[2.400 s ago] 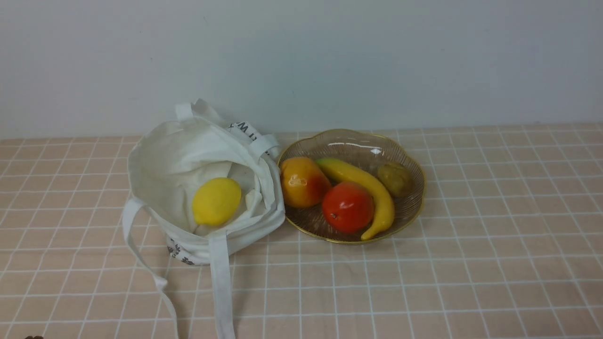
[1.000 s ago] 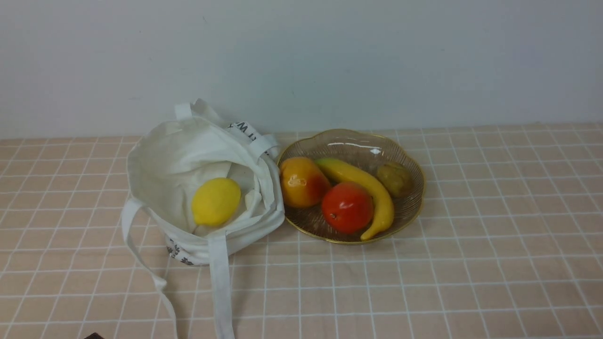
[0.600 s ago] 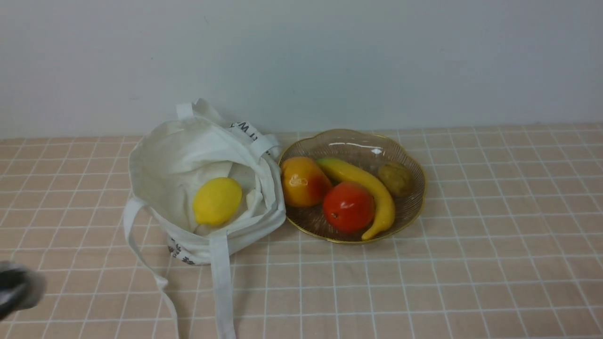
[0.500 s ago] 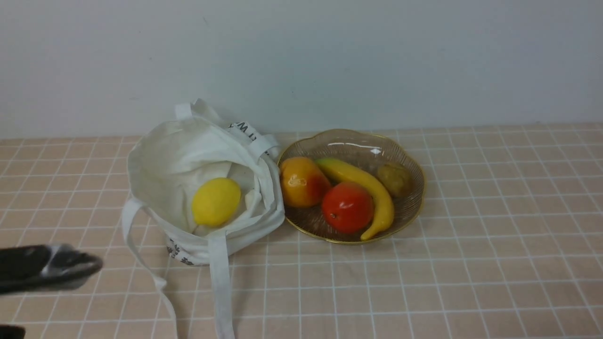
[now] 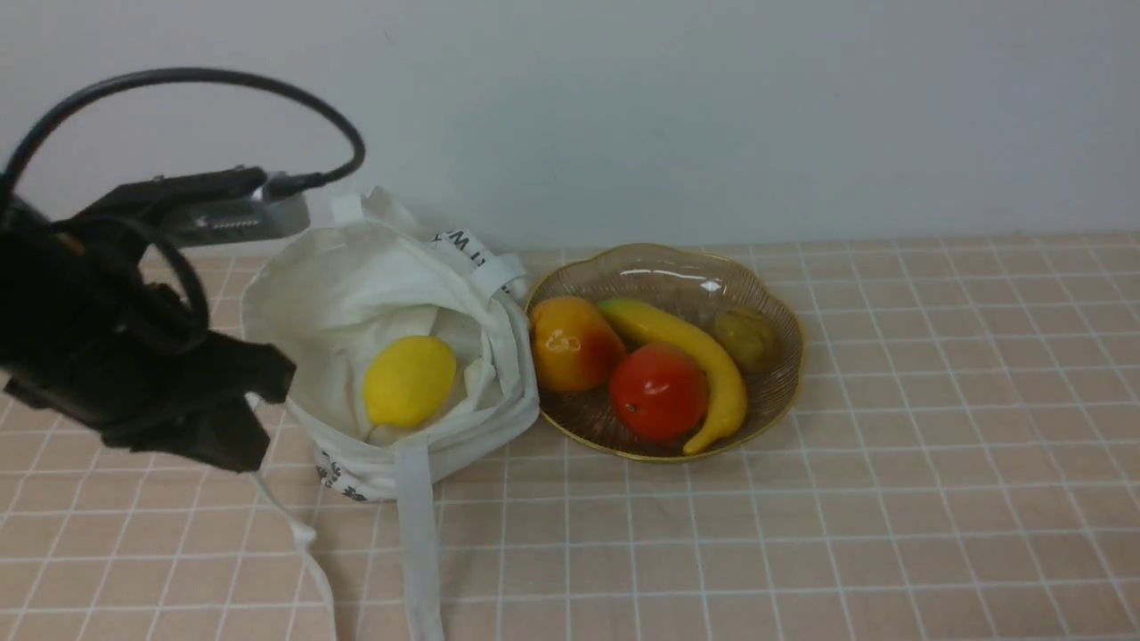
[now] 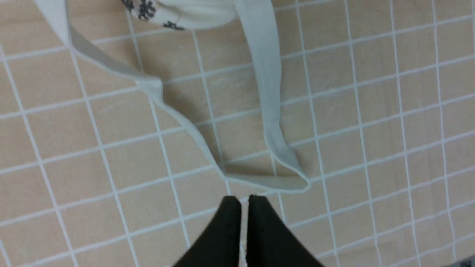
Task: Take the fruit out of the bag on the brown coffee tablecloth and place them on the plate.
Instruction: 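Reach into the bag and grasp the lemon with the left gripper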
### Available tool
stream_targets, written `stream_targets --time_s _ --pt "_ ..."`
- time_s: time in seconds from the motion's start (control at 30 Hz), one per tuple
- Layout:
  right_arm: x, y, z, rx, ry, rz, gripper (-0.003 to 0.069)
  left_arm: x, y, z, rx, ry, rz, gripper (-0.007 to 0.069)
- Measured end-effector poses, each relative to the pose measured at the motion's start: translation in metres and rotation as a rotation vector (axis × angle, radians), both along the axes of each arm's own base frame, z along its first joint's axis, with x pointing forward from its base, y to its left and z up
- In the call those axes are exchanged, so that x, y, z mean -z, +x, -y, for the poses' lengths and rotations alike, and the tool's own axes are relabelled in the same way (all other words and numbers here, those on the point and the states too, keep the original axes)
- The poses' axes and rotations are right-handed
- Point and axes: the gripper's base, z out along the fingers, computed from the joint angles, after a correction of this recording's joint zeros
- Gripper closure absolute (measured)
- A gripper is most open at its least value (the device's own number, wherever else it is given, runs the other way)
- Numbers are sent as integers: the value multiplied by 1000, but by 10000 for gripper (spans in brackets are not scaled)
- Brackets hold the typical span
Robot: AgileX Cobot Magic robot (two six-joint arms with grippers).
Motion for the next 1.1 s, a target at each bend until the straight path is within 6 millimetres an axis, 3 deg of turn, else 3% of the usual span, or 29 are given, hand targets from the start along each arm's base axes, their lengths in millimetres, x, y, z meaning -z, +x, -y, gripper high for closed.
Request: stream_targets --time_s 0.17,0.27,0.3,0.47,0.63,0.83,1.1 --pt "0 0 0 0 0 0 673 21 33 26 37 69 7 508" --pt "0 0 0 0 0 0 673 35 54 42 64 102 62 421" --pt "0 0 0 0 0 0 673 42 65 47 82 127 94 356" --pt "0 0 0 0 0 0 673 54 92 54 104 167 188 207" --pt "0 0 0 0 0 0 673 82 112 59 108 179 218 96" --pt "0 0 0 0 0 0 673 119 127 63 124 204 208 51" --pt "0 0 0 0 0 0 673 142 132 64 136 220 177 57"
